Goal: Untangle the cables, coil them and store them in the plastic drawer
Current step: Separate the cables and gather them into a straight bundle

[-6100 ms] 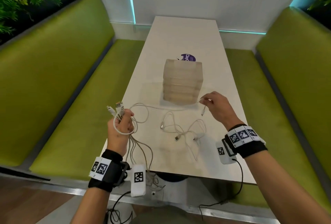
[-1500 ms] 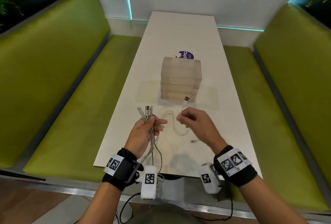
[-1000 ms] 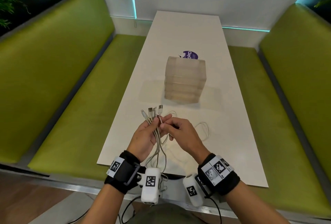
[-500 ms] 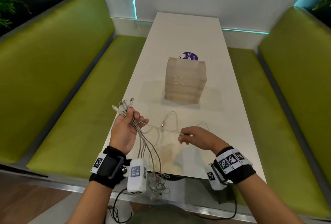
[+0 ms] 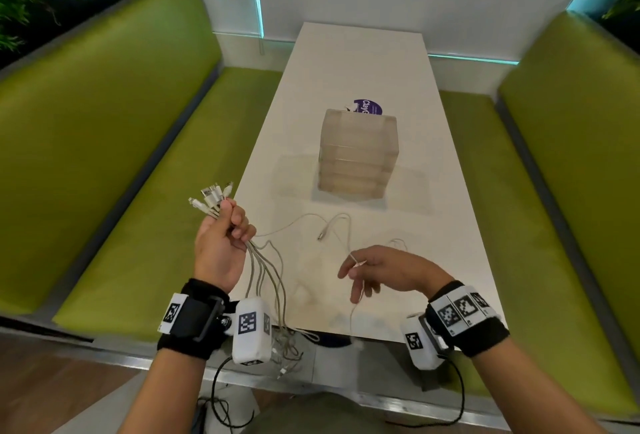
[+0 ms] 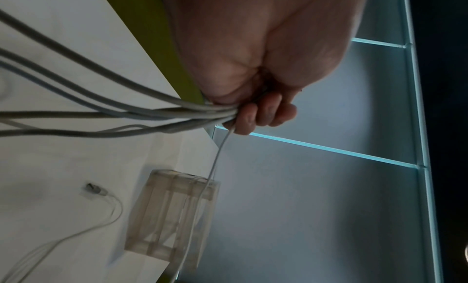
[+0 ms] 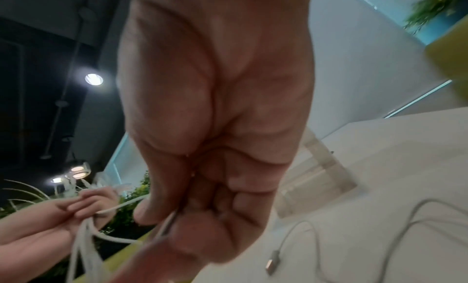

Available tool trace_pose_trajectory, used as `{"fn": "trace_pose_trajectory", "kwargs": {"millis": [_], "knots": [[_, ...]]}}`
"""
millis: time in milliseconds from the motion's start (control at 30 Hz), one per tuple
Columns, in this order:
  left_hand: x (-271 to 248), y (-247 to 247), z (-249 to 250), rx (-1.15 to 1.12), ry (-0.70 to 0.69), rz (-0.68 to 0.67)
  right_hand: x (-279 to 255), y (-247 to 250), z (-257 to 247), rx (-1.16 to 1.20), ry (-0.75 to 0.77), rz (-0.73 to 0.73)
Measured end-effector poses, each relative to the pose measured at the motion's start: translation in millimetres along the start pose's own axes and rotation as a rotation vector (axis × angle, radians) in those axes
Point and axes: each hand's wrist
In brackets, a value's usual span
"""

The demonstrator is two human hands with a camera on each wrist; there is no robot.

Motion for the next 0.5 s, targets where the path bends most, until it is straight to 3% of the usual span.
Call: {"fn": "trace_pose_trajectory", "kwargs": {"millis": [100,233,500], "knots": [[-4.4,-10.2,-4.7,-0.002,0.024,-0.032,3.3,-14.1,-1.5,0.074,-0.016,-0.144],[-10.9,-19.4,-8.0,0.008,0.052,-0.064,15.2,-33.3,6.2,0.078,-0.054,-0.207],[-17.8,-22.8,-6.7,0.026,0.087,-0.121,29.3,-61.1,36.8,-0.21,-0.267,-0.06]]}}
Point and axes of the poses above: each hand's wrist, its own x-axis towards the middle knuckle, its own y-axis out of the back of the hand, z = x × y, and after that the axes turned 14 degrees about -y, right-handed
